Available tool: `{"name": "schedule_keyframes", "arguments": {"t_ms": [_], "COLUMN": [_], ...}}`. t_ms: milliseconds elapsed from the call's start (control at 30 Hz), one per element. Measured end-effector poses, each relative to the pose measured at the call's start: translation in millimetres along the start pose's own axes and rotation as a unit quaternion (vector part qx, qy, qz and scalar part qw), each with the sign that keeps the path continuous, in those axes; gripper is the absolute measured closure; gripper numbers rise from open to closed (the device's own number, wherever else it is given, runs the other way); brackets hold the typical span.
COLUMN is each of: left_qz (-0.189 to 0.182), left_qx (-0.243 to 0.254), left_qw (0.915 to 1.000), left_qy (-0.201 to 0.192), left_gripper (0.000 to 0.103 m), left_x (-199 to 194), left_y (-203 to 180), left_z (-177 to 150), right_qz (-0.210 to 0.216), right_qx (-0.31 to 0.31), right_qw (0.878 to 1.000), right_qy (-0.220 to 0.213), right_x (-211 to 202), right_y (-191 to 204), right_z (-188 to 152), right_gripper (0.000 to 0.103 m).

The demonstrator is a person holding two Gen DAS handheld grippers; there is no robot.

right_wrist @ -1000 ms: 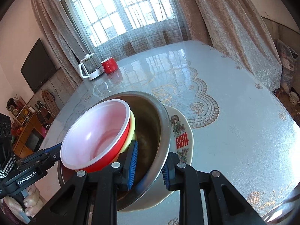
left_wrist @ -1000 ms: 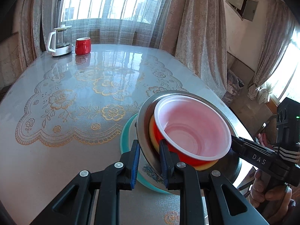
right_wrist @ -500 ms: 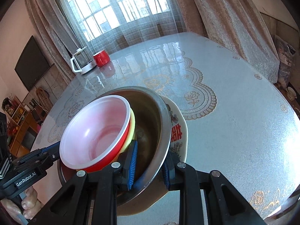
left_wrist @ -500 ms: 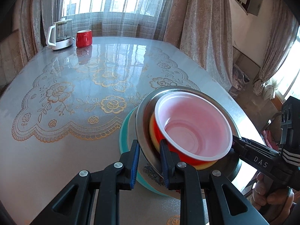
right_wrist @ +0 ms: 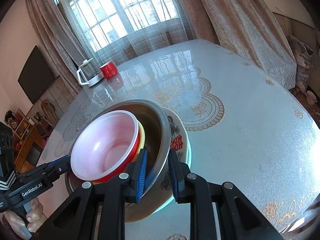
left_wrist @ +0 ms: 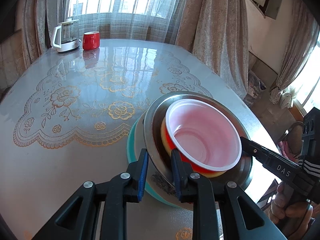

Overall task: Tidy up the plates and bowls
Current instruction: 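Lower the steel basin onto the large white plate atop the stack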

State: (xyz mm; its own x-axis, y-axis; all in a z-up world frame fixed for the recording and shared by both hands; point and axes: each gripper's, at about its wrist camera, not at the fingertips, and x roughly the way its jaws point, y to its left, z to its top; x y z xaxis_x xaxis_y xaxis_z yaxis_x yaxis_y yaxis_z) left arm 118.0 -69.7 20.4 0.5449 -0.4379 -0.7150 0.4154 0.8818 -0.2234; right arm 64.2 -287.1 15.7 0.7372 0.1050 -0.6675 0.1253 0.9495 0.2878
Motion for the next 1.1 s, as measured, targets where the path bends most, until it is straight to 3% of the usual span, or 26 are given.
{"name": "schedule_keyframes", "arguments": {"t_ms": [100, 300, 400, 733, 1100], "left_qz": [0.006, 0.005, 0.006, -0.008, -0.008], "left_qx": [0.007, 0.006, 0.006, -0.023, -0.04], "left_qw": [0.9999, 1.0, 0.9999, 0.9995, 0.9988], "left_qy": [-0.004, -0.004, -0.007, -0.019, -0.027], "left_gripper": [0.079, 0.079, 0.079, 0.075, 0.073], "left_x": [-2.5, -4.0, -6.6, -13.4, -18.2], "left_y": [-2.6, -1.4, -1.6, 11.2, 15.8], "left_z": [-1.0, -1.0, -2.4, -3.9, -4.5], "right_qz": [-0.012, 0.005, 0.018, 0.046, 0.07], "right_qx": [-0.004, 0.018, 0.045, 0.137, 0.143], "right_qw": [1.0, 1.0, 0.999, 0.989, 0.987], "right_qy": [0.004, 0.013, 0.011, -0.013, 0.011], "right_x": [4.2, 3.4, 0.0, -7.7, 5.1], "right_y": [2.6, -3.6, -11.8, -44.8, -44.5], "right_z": [-1.1, -2.2, -2.4, -1.1, -5.6], "right_gripper": [0.084, 0.083, 0.076, 0.066, 0.066]}}
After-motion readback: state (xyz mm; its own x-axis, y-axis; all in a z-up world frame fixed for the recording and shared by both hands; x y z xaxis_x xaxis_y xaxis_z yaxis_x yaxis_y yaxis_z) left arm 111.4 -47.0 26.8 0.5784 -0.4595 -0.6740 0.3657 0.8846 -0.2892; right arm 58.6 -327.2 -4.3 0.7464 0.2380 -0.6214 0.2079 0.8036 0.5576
